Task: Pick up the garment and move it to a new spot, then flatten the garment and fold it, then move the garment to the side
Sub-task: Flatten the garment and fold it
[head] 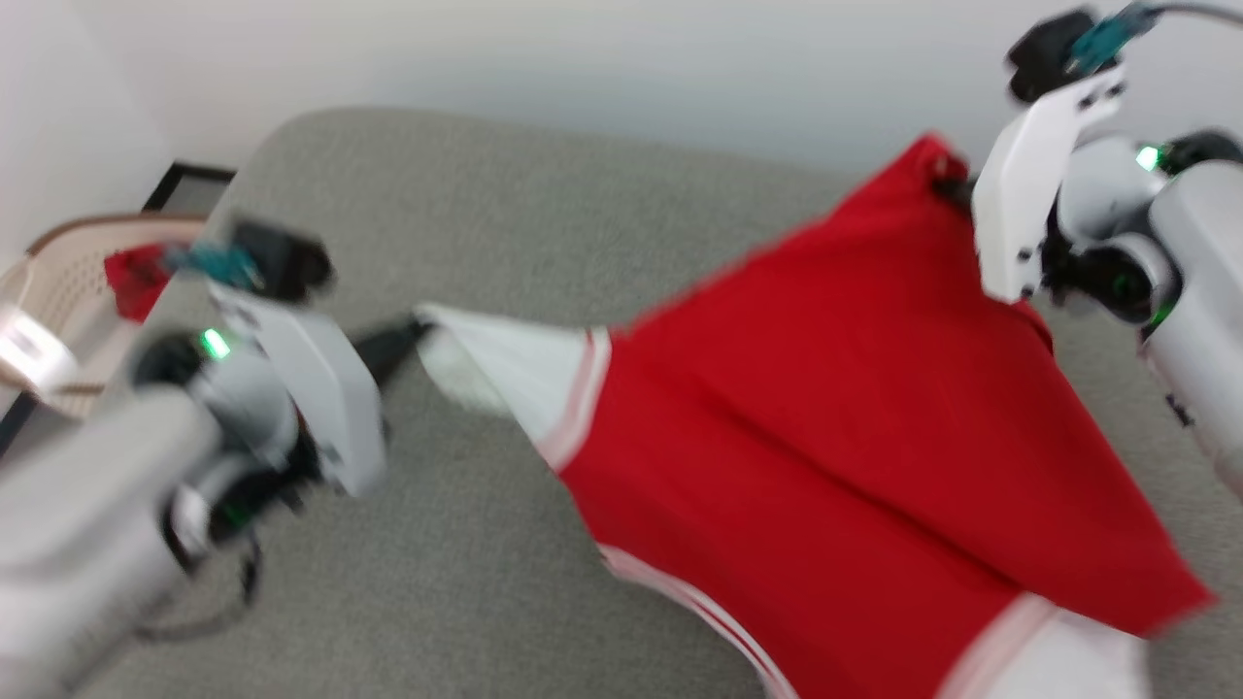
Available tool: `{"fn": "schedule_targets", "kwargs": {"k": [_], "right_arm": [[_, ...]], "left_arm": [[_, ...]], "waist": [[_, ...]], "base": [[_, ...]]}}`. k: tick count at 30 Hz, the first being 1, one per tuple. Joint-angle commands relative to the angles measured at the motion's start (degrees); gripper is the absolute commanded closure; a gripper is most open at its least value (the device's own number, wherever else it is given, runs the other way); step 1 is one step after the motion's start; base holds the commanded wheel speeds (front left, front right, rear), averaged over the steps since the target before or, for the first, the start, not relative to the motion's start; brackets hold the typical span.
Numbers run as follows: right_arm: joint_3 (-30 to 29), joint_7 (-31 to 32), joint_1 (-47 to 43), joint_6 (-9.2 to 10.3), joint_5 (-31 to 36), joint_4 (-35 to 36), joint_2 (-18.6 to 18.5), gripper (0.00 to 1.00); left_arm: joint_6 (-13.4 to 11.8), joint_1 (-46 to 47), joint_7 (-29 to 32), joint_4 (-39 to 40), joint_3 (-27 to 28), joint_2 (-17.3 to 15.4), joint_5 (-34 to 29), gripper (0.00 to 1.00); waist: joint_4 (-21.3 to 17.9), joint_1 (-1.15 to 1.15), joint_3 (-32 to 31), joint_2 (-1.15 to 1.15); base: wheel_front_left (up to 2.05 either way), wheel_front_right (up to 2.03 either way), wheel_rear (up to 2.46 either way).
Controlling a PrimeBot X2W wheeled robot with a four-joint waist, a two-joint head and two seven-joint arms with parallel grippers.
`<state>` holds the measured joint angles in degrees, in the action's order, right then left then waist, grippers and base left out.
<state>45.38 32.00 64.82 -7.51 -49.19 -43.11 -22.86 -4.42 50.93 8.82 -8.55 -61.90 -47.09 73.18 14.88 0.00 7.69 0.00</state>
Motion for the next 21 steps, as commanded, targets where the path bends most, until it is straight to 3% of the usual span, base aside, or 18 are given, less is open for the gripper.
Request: {"fn": "schedule_targets", "kwargs": {"k": [1,10,21], "right_arm": [[-0.86,-2.16,1.49,0.04,0.77,-0.37,0.09,1.00],[-5.08,-11.07,6.85,0.04,4.96,-5.07,0.99,1.00],[-8.42,-19.84,12.60,0.04,9.46,-10.50,4.14,1.00]], "left_arm": [[0.95,3.39,1.66,-1.13,0.97,-1.09,-0.65,1.00],[6.15,18.63,8.07,-13.73,2.74,0.90,-4.11,1.00],[10.52,33.43,2.90,-30.79,4.32,6.82,-9.70,1.00]], "waist": [[-3.08,0.00,-4.13,0.00],[-6.89,0.00,-8.68,0.00],[-10.90,0.00,-9.48,0.00]], "base": [[0.00,0.00,0.00],[0.00,0.00,0.00],[0.00,0.00,0.00]]}}
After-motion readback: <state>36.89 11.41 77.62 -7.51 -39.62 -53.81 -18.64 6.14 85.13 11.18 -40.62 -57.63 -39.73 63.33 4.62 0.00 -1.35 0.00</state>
